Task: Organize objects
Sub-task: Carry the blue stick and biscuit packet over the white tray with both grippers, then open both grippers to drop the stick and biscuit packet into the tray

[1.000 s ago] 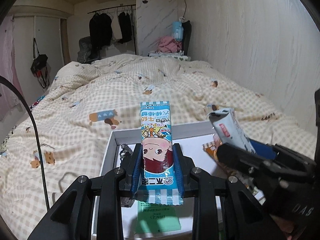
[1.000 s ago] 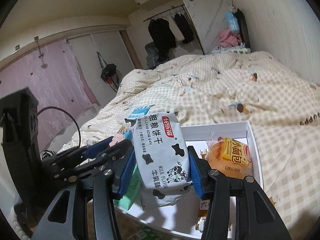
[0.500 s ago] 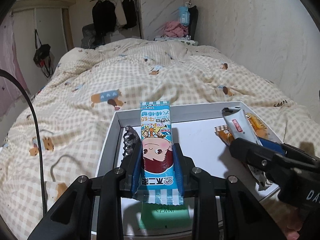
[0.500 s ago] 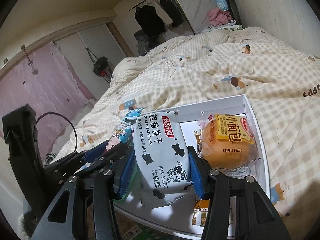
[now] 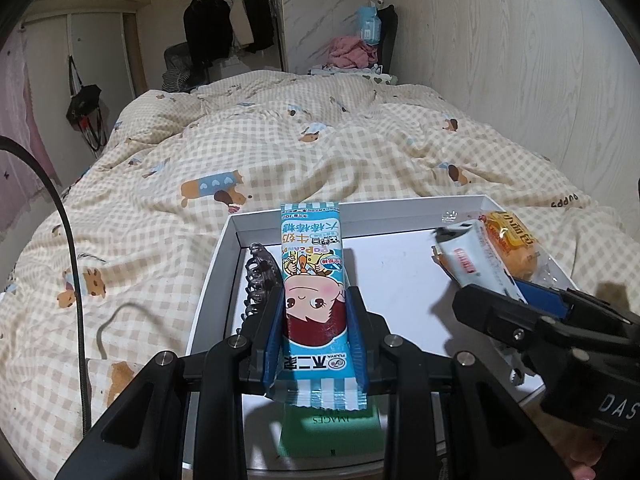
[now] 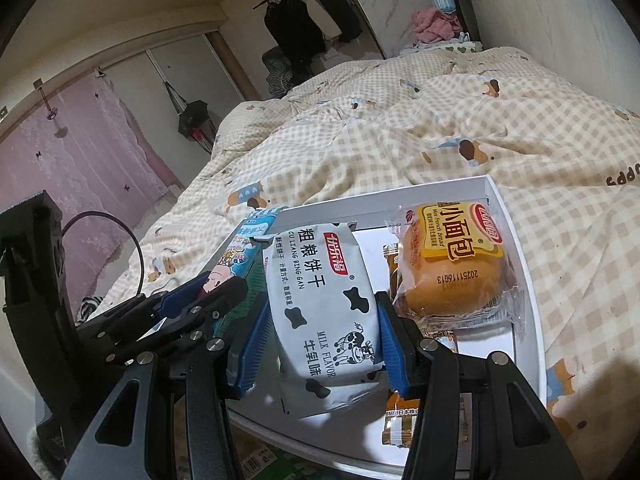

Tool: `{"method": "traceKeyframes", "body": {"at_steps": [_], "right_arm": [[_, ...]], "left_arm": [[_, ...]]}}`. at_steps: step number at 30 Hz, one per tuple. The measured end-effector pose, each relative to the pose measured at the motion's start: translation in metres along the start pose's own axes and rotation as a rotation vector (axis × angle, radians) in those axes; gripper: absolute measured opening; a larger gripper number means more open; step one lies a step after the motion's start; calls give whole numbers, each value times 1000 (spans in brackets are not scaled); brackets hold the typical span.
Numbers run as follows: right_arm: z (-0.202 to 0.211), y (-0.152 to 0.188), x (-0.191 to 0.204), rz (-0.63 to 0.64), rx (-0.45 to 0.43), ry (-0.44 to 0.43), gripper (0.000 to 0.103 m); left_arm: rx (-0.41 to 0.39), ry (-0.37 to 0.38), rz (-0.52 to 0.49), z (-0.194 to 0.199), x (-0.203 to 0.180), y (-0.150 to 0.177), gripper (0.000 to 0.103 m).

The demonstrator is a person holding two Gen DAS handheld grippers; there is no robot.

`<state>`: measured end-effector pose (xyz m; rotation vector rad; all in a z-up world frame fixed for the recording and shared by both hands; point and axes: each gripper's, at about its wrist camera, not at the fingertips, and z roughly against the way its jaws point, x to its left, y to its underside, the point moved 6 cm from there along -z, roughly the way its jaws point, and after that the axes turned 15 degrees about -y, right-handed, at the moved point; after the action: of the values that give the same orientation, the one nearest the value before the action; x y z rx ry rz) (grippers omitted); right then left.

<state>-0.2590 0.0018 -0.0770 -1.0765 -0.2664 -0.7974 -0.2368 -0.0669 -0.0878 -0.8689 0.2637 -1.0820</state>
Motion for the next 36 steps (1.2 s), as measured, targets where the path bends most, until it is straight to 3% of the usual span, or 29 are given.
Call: {"method": "traceKeyframes", "body": {"at_steps": [13,19,24,28,29,31,32,36], "right_arm": [[4,-3,-2,-31,-29,-30,54],[5,-5,3,-22,-43,-66,68],[7,-7,11,8,-55,-92,69],[16,-8,15,-20,-77,-141,82],[20,-9,17,-27,-75,-155,82],[23,-11,19,-34,-73,-163,95],[27,-13,21,-31,-82,-171,95],[40,-26,33,-9,-94,-197,95]], "left_arm": [[3,-2,9,0,1,0,36],[-12,7,26,4,4,-2,41],[1,17,53,9,9,-2,43],[8,20,120,17,21,-4,43],[18,33,131,18,24,-6,43],[32,65,138,20,26,-9,43],[31,82,140,23,26,-10,44],[12,120,146,38,35,-18,58]]}}
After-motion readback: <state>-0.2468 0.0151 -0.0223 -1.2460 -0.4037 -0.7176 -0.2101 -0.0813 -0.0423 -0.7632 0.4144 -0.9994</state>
